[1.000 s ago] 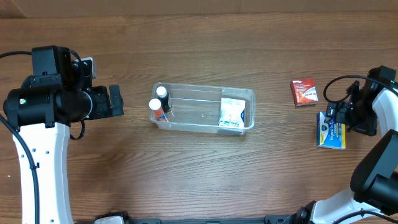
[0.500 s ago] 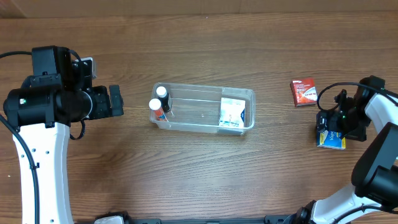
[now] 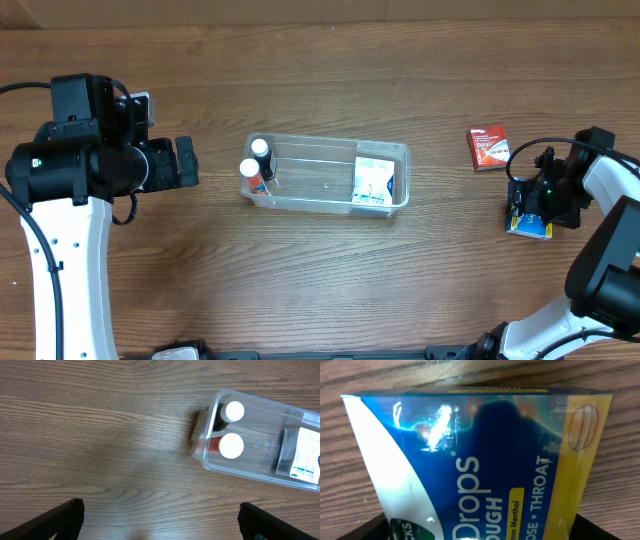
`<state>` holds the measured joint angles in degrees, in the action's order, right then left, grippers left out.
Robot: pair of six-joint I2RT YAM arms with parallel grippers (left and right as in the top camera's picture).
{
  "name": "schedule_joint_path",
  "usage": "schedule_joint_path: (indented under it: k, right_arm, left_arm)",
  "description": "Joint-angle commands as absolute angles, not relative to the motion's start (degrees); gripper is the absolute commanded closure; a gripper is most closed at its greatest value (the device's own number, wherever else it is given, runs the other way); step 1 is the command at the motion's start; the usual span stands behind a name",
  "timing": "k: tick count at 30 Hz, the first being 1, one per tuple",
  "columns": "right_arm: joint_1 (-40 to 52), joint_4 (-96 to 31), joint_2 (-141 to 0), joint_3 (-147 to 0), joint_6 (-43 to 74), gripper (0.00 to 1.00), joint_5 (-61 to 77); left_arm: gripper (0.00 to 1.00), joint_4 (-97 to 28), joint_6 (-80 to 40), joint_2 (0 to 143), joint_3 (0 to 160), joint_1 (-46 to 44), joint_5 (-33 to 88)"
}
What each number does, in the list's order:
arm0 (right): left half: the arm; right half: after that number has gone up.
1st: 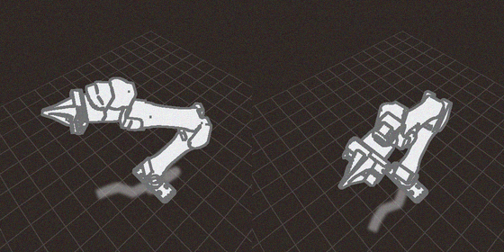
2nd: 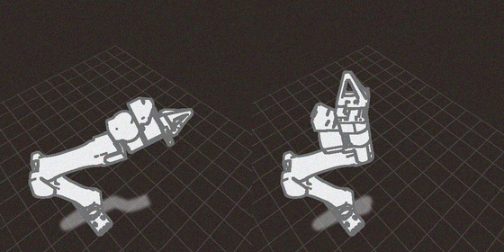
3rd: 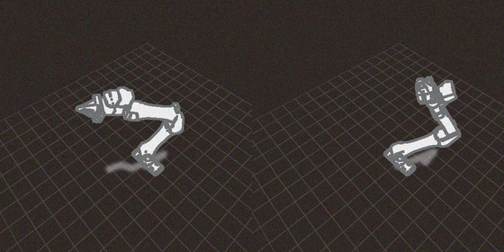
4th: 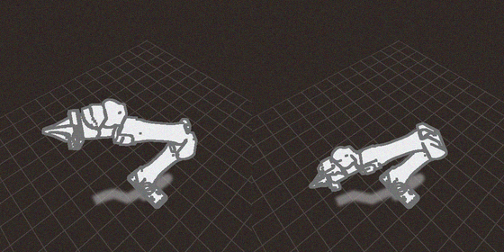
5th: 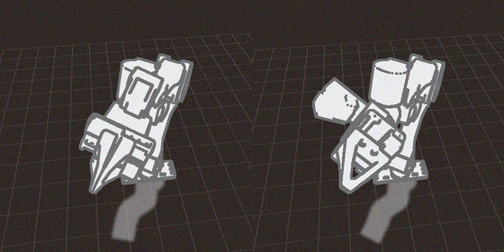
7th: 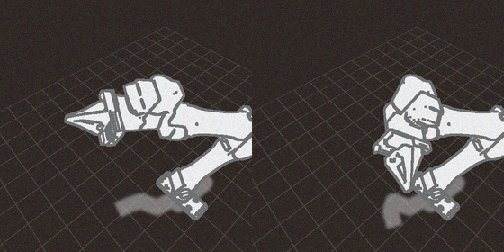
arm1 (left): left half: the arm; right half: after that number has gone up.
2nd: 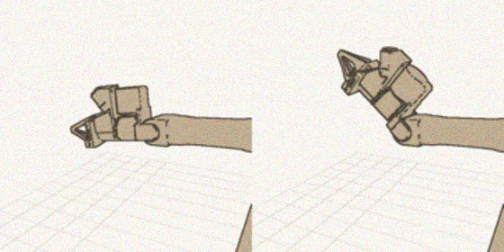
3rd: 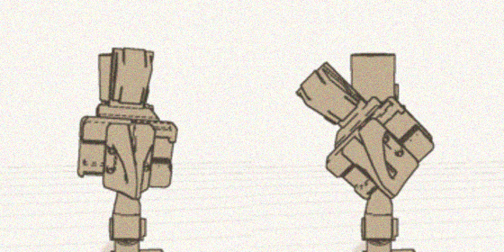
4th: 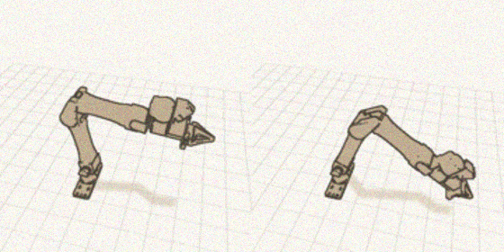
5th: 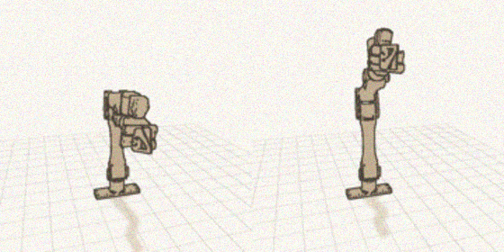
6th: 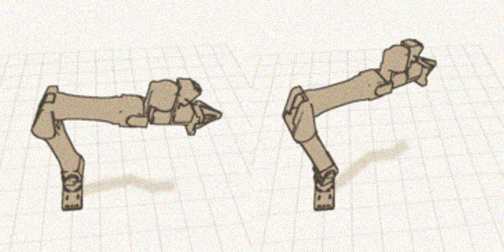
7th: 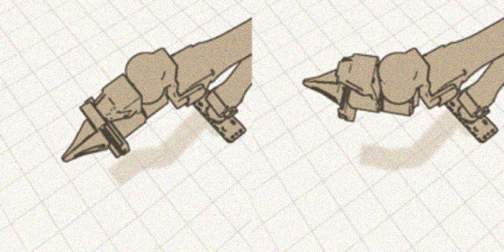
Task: Pack container
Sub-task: 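Grasp the blue-yellow VapoDrops box with the right gripper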
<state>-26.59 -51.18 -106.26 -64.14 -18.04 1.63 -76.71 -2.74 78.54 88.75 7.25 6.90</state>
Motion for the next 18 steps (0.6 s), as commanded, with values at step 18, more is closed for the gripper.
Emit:
schedule_joint_path:
  k: [18]
  right_arm:
    - [-26.3,-52.82,-105.16,-68.75,-14.46,0.26,3.38]
  left_arm:
    - [0.0,-76.86,-1.72,77.87,88.55,7.49,7.55]
